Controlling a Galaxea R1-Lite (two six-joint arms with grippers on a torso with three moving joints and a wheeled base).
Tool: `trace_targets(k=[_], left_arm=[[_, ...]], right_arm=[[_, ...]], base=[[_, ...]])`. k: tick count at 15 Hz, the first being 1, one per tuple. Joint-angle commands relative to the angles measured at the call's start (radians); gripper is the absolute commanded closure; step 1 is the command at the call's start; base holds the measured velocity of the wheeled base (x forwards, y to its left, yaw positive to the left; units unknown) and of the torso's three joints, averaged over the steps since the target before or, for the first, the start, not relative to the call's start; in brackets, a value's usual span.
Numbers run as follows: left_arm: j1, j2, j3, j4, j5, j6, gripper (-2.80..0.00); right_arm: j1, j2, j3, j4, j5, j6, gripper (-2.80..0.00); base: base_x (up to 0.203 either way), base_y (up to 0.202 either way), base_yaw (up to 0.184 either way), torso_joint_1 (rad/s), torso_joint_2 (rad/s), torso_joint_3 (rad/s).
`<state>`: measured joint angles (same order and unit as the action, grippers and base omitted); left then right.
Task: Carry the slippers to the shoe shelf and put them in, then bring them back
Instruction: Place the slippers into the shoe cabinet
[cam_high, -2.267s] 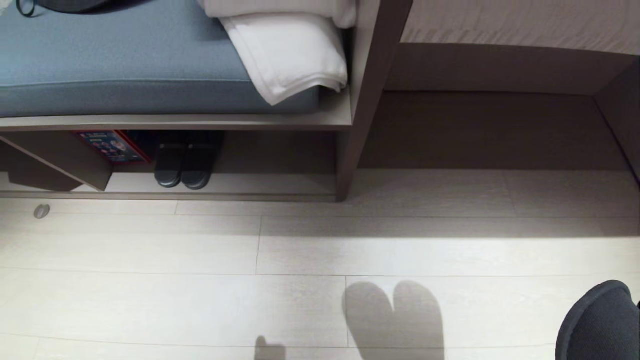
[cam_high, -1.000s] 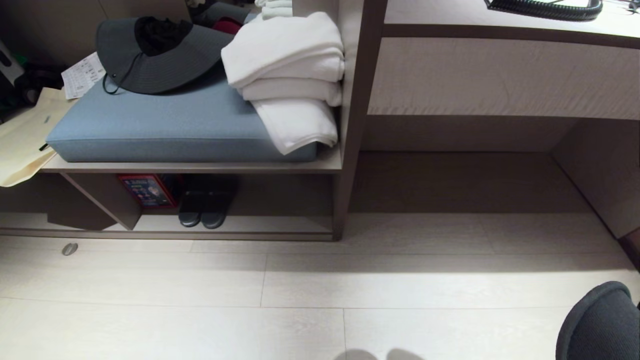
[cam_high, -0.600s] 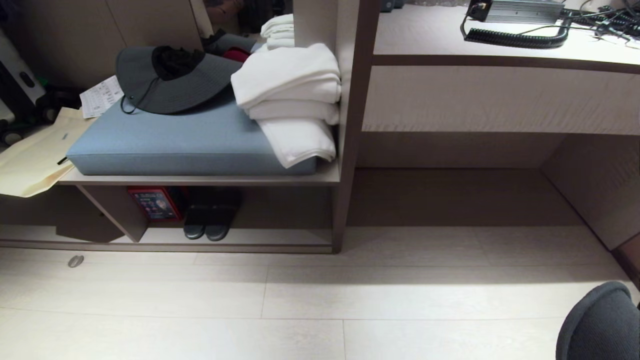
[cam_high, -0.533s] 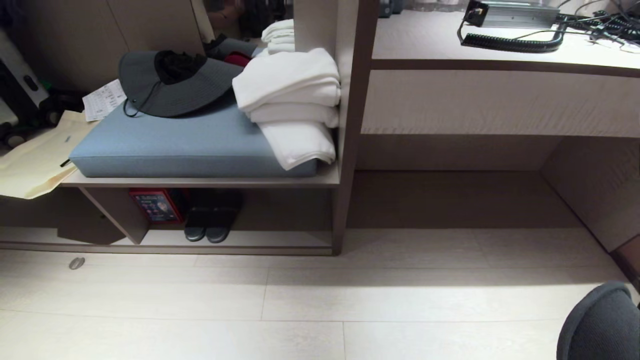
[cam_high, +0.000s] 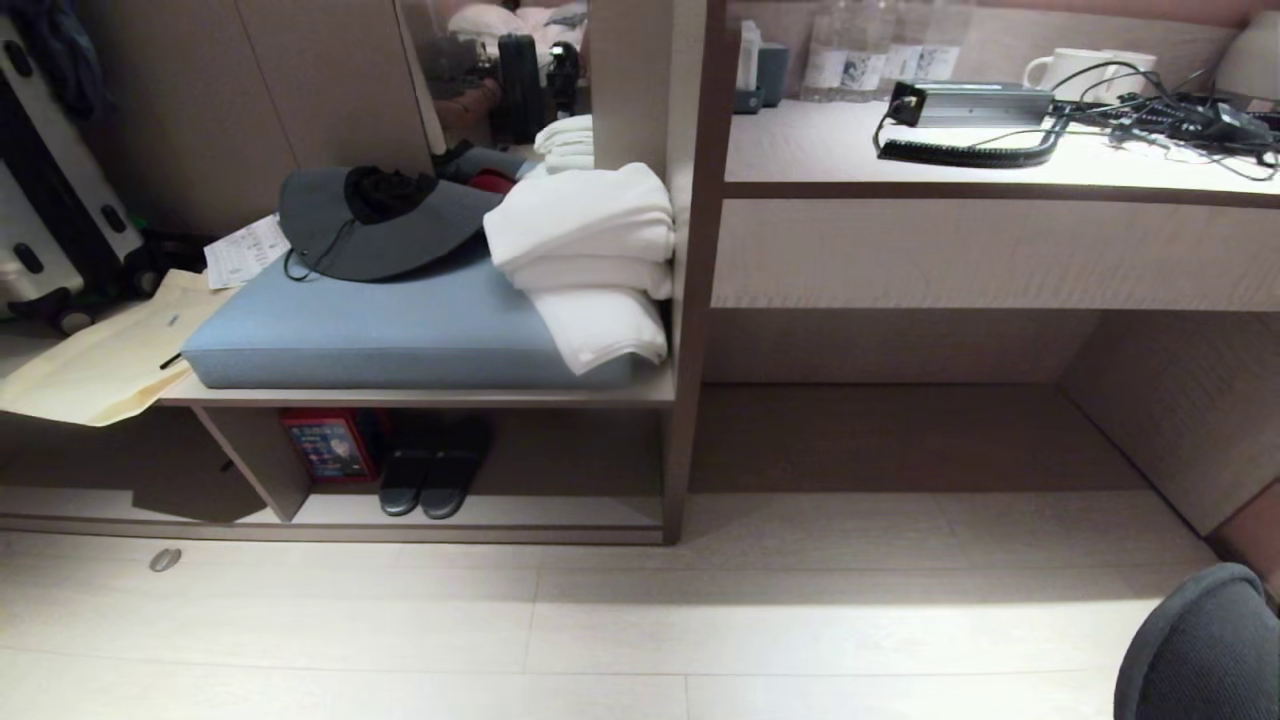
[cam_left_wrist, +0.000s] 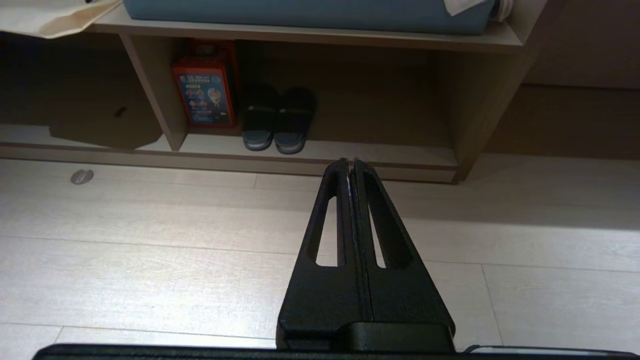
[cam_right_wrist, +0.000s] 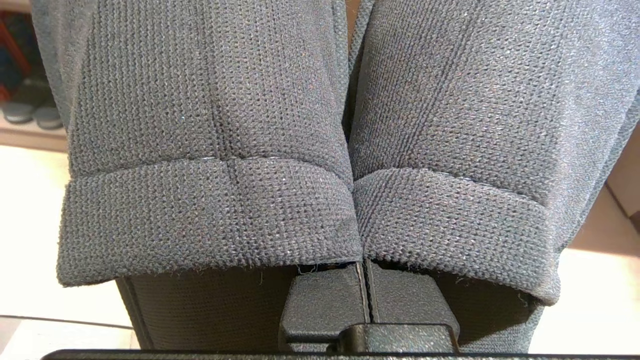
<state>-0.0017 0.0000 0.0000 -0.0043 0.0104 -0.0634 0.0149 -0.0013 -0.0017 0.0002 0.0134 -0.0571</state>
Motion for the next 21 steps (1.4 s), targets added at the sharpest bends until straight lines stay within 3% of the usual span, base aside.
trace_targets(k=[1, 7, 15, 21], left_arm=[[0.000, 0.000, 0.000, -0.002, 0.000, -0.001, 0.00], [0.000, 0.000, 0.000, -0.002, -0.003, 0.002, 0.00], [0.000, -0.002, 0.000, -0.002, -0.003, 0.001, 0.00], [0.000, -0.002, 0.000, -0.002, -0.003, 0.001, 0.00]], right_arm=[[0.000, 0.001, 0.000, 0.000, 0.000, -0.001, 0.00], [0.000, 0.001, 0.000, 0.000, 0.000, 0.002, 0.00], [0.000, 0.001, 0.000, 0.000, 0.000, 0.003, 0.00], [0.000, 0.001, 0.000, 0.000, -0.001, 0.005, 0.00]], base=[[0.000, 0.000, 0.000, 0.007, 0.01, 0.201], [0.000, 0.000, 0.000, 0.003, 0.00, 0.189], [0.000, 0.000, 0.000, 0.000, 0.00, 0.023], [0.000, 0.173, -0.001, 0.000, 0.00, 0.004]])
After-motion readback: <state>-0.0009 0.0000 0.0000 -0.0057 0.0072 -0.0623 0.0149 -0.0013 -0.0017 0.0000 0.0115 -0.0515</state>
